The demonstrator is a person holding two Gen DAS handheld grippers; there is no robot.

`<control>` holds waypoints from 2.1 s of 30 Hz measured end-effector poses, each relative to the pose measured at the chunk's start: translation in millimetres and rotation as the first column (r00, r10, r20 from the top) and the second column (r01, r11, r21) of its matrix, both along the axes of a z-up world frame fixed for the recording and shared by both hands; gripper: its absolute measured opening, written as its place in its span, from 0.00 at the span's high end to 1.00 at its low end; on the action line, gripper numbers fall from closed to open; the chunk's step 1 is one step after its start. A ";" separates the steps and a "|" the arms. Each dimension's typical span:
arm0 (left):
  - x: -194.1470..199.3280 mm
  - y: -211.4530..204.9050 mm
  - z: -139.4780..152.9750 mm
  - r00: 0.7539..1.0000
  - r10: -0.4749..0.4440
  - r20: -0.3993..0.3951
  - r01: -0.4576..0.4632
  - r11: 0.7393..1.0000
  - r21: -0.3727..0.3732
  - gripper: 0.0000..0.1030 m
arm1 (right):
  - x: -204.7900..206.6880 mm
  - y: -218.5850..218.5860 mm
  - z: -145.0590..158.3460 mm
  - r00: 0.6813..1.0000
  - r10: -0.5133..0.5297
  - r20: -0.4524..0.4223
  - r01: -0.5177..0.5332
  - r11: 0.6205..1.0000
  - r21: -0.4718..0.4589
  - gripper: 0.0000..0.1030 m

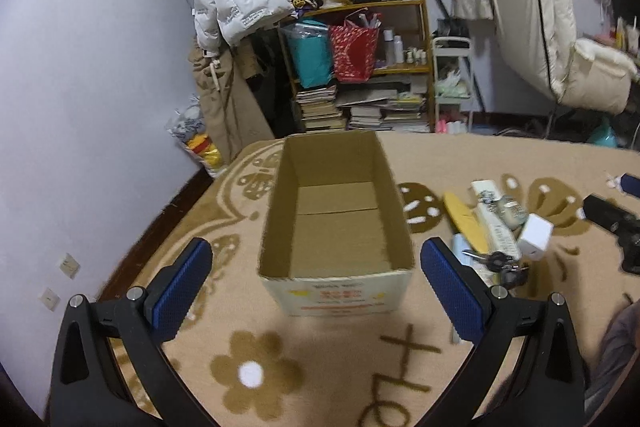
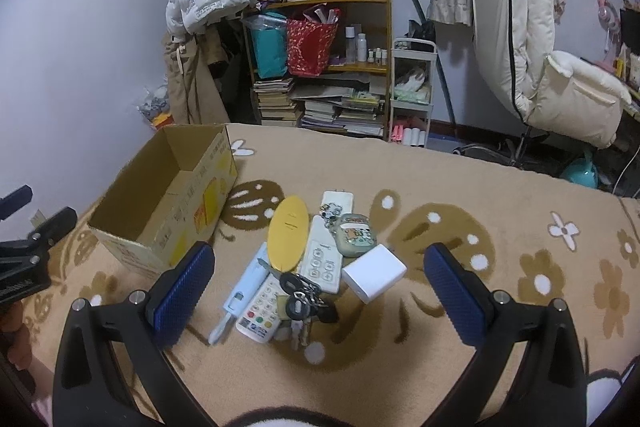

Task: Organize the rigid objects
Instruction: 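Grasp the cardboard box wall with the left tool while the right tool grasps the green Cheers case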

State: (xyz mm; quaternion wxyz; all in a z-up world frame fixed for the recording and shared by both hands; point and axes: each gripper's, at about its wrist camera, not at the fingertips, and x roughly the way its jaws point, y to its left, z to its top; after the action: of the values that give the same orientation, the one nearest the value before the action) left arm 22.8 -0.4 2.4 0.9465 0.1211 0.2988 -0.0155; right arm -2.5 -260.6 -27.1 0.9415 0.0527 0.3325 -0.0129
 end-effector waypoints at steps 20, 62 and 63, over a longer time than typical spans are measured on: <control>121.0 33.8 -12.8 0.982 0.102 -0.160 -0.104 0.995 -0.005 0.00 | 104.6 -22.4 -8.0 0.989 0.051 -0.142 -0.035 0.993 0.114 0.00; 148.2 53.0 -104.4 0.905 0.093 -0.416 -0.131 0.989 -0.063 0.97 | 187.2 -66.4 -153.3 0.884 0.066 -0.464 0.035 0.978 0.207 0.34; 147.0 53.3 -104.3 0.905 0.093 -0.416 -0.128 0.990 -0.057 0.97 | 187.2 -65.9 -153.5 0.884 0.067 -0.463 0.035 0.978 0.207 0.34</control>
State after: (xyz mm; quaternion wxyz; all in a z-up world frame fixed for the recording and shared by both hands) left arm 169.7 52.8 -101.9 0.8658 0.0584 0.4970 0.0006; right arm 184.7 -326.5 -180.6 0.8230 0.1439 0.5492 0.0176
